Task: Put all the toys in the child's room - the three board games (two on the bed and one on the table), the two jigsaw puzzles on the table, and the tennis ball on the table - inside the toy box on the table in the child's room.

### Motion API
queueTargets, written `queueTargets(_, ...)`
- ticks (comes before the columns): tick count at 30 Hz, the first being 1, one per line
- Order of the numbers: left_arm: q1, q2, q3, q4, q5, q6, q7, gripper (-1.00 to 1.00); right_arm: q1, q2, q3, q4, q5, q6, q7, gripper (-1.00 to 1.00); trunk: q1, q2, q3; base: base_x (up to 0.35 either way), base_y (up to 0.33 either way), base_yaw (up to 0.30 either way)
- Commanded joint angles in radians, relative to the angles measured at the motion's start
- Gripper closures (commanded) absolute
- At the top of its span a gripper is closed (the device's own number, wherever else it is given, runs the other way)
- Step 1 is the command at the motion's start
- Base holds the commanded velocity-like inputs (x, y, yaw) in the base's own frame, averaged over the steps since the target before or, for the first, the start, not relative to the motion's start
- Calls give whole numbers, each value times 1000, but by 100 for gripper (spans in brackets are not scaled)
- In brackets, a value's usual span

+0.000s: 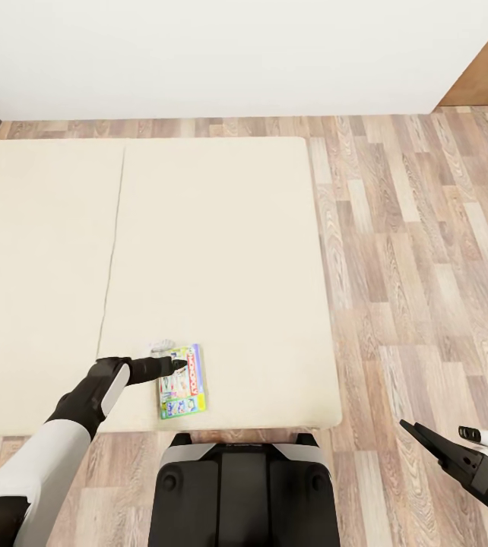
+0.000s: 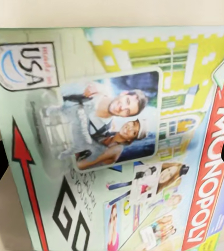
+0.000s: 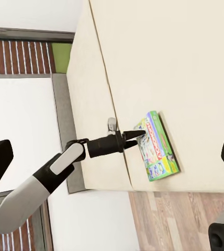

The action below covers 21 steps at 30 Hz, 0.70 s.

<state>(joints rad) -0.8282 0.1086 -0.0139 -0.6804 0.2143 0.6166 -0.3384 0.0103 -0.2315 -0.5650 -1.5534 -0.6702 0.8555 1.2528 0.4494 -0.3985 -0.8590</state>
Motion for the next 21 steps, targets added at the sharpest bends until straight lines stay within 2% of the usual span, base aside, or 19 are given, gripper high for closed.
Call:
queueTargets(1, 0, 1, -1, -1, 7, 7, 1, -100, 0, 0, 0, -1, -5, 7, -1, -100, 1, -2, -1, 0, -29, 0)
queueTargets(16, 0, -1, 0, -1, 12, 9, 0, -100, 0, -1, -1, -1, -5, 7, 0, -100, 1, -2, -1, 0, -8, 0)
queueTargets(21, 0, 0, 0, -1, 13, 11, -1, -100, 0, -1, -1, -1, -5, 7, 0, -100, 1, -2, -1, 0, -148, 0)
